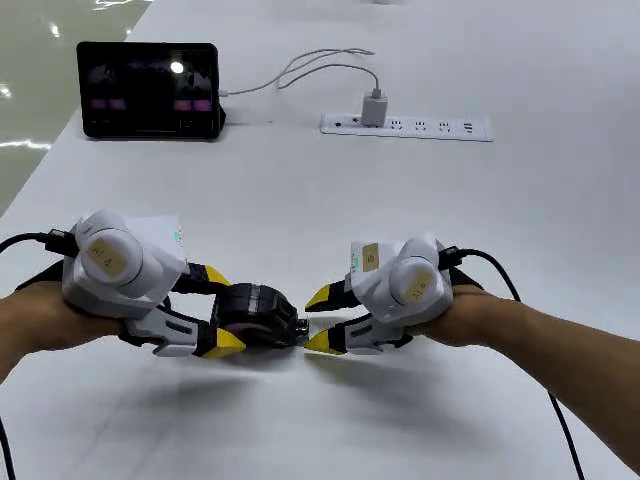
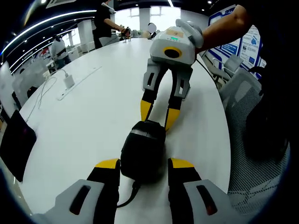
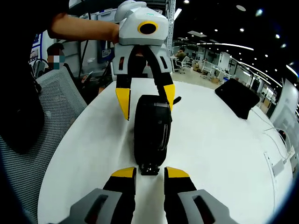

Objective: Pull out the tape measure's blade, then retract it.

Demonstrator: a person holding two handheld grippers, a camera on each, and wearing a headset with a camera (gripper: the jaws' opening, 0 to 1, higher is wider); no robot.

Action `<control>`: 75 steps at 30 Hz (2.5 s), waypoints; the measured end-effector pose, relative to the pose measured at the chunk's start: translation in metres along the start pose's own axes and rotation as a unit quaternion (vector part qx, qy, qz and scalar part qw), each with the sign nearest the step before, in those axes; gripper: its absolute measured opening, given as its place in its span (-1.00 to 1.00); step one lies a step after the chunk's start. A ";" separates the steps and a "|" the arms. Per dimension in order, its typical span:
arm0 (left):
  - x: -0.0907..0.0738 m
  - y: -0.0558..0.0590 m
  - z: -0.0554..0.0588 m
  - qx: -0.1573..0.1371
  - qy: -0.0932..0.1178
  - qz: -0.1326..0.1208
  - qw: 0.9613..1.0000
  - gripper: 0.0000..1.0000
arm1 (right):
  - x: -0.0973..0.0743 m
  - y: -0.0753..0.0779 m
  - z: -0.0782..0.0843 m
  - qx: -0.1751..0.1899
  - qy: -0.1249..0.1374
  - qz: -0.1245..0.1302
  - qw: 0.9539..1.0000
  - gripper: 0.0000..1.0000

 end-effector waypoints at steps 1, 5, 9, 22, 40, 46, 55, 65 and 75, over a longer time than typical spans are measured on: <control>0.000 -0.001 0.000 0.001 0.000 0.000 1.000 -0.31 | 0.001 0.000 0.000 0.000 0.000 0.000 1.000 -0.61; 0.001 -0.003 0.000 0.007 -0.004 0.002 1.000 -0.39 | 0.005 0.002 0.000 0.004 -0.003 -0.003 1.000 -0.69; 0.001 -0.006 -0.001 0.014 -0.009 0.006 1.000 -0.46 | 0.007 0.001 0.000 0.005 -0.006 -0.008 1.000 -0.75; 0.001 -0.008 0.001 0.028 -0.005 0.016 0.999 -0.52 | 0.007 0.001 0.001 0.017 -0.008 -0.012 1.000 -0.80; 0.000 -0.007 0.000 0.032 -0.016 0.020 0.999 -0.54 | 0.007 0.001 0.000 0.021 -0.019 -0.020 0.999 -0.85; 0.000 -0.008 0.000 0.030 -0.017 0.022 0.999 -0.54 | 0.002 0.002 0.003 0.019 -0.022 -0.021 0.999 -0.85; 0.000 -0.008 0.000 0.028 -0.016 0.022 0.999 -0.54 | -0.004 0.002 0.006 0.017 -0.027 -0.022 0.999 -0.85; 0.001 -0.008 0.000 0.029 -0.018 0.023 0.999 -0.54 | -0.011 0.001 0.010 0.015 -0.036 -0.022 0.999 -0.85; 0.001 -0.008 0.000 0.028 -0.018 0.022 0.999 -0.54 | -0.016 0.000 0.014 0.013 -0.044 -0.021 0.999 -0.85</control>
Point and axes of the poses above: the centre of the closed fingertips' face, and the gripper's own axes: x roughly forward along the fingers, y roughly to its right, z roughly out of its underside, the point moved 9 cm from there along -x, roughly backward along the fingers, and after that the axes turned 2 degrees about y, right-handed, at the moved point
